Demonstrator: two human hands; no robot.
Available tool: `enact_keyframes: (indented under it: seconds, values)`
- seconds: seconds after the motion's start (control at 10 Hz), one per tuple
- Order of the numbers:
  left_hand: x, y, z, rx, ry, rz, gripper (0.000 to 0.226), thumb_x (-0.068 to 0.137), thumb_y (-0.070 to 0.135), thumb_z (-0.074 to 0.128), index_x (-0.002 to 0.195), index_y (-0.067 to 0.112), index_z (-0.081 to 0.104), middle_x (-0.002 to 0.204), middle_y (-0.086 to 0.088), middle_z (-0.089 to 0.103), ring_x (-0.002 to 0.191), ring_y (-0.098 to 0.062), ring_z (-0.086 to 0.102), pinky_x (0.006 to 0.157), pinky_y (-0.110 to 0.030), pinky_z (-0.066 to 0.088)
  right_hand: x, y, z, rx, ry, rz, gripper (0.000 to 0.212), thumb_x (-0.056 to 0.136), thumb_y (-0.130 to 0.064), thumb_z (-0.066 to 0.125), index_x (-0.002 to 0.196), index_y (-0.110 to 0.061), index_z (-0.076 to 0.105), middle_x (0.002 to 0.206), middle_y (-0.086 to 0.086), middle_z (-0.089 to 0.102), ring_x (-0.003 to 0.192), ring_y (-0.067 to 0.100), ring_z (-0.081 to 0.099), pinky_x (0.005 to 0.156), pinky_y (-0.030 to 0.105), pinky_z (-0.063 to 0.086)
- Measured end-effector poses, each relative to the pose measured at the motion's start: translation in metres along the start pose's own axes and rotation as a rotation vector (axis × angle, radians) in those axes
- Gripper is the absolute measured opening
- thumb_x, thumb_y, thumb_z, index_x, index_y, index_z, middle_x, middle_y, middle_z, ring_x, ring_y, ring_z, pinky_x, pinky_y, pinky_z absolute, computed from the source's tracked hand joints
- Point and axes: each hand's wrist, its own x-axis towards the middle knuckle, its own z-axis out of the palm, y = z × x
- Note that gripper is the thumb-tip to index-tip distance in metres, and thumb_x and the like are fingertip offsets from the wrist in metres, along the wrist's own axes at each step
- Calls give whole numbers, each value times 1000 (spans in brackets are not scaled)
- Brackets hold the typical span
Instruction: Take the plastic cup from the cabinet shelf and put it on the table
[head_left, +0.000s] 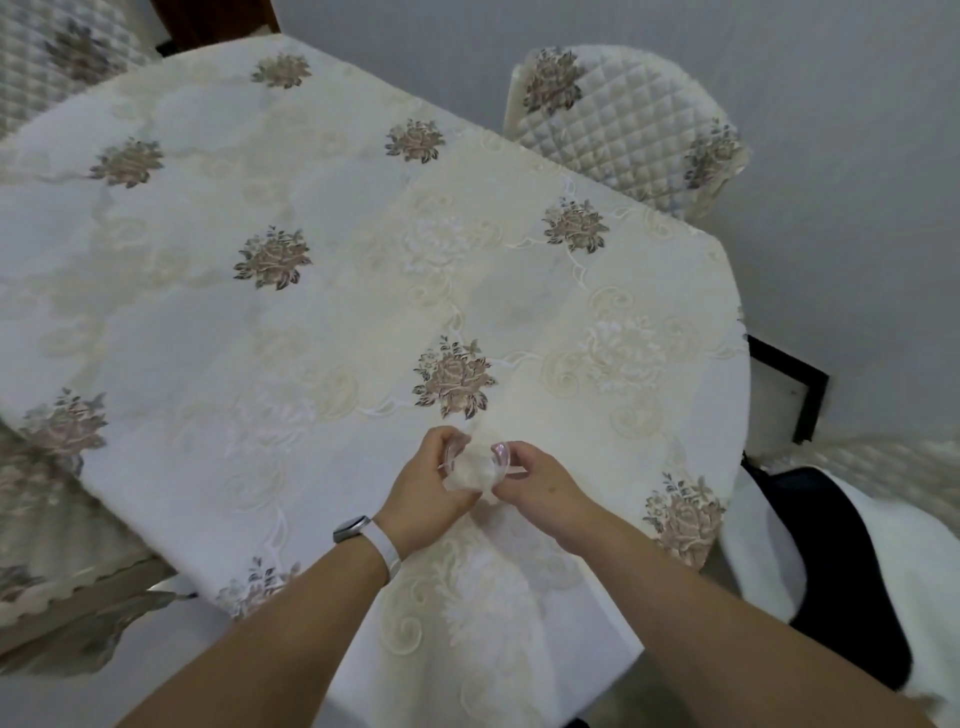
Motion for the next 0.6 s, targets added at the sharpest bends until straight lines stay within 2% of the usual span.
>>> enact_keyframes:
  seconds: [0.1, 0.2, 0.3, 0.4, 0.5, 0.6]
  values:
    - [0, -3, 3, -2, 2, -6, 53, 64, 32, 78, 102, 52, 46, 104, 9, 65, 91, -1, 65, 78, -29, 54, 0, 5, 2, 7, 11, 16, 40, 70, -12, 64, 108, -21, 66, 106, 7, 73, 97, 25, 70, 86, 42, 54]
    - [1, -4, 5, -11, 4, -15, 49, 65, 34, 79, 101, 48, 48, 99, 8, 66, 87, -3, 66, 72, -26, 53, 1, 7, 3, 2, 36, 17, 40, 69, -13, 65, 109, -21, 65, 106, 8, 72, 97, 25, 69, 85, 41, 54]
    - [0, -4, 3, 10, -11, -6, 51, 65, 31, 77, 102, 49, 47, 101, 11, 64, 89, 0, 64, 72, -20, 49, 1, 6, 4, -17, 45, 15, 37, 74, -7, 64, 109, -20, 65, 108, 6, 71, 96, 24, 69, 77, 34, 52]
    - [-1, -7, -1, 53, -46, -3, 62, 67, 22, 77, 105, 57, 42, 111, 16, 59, 100, 7, 58, 81, -16, 47, -2, 8, 2, -48, 46, 1, 37, 75, -5, 61, 108, -22, 66, 105, 1, 71, 87, 17, 69, 67, 22, 49]
    - [-7, -3, -12, 79, -69, -1, 69, 71, 19, 79, 118, 49, 38, 119, 25, 49, 107, 18, 48, 84, -1, 36, -6, 9, -2, -116, 51, 6, 39, 78, -10, 62, 115, -22, 64, 114, -2, 65, 87, 11, 66, 64, 16, 47]
    - [-16, 1, -23, 69, -46, 7, 66, 77, 21, 78, 130, 30, 40, 128, 11, 51, 118, -1, 49, 93, -7, 32, -12, 6, -10, -182, 110, 4, 42, 82, -15, 62, 123, -20, 59, 121, -2, 60, 88, 8, 62, 67, 15, 47]
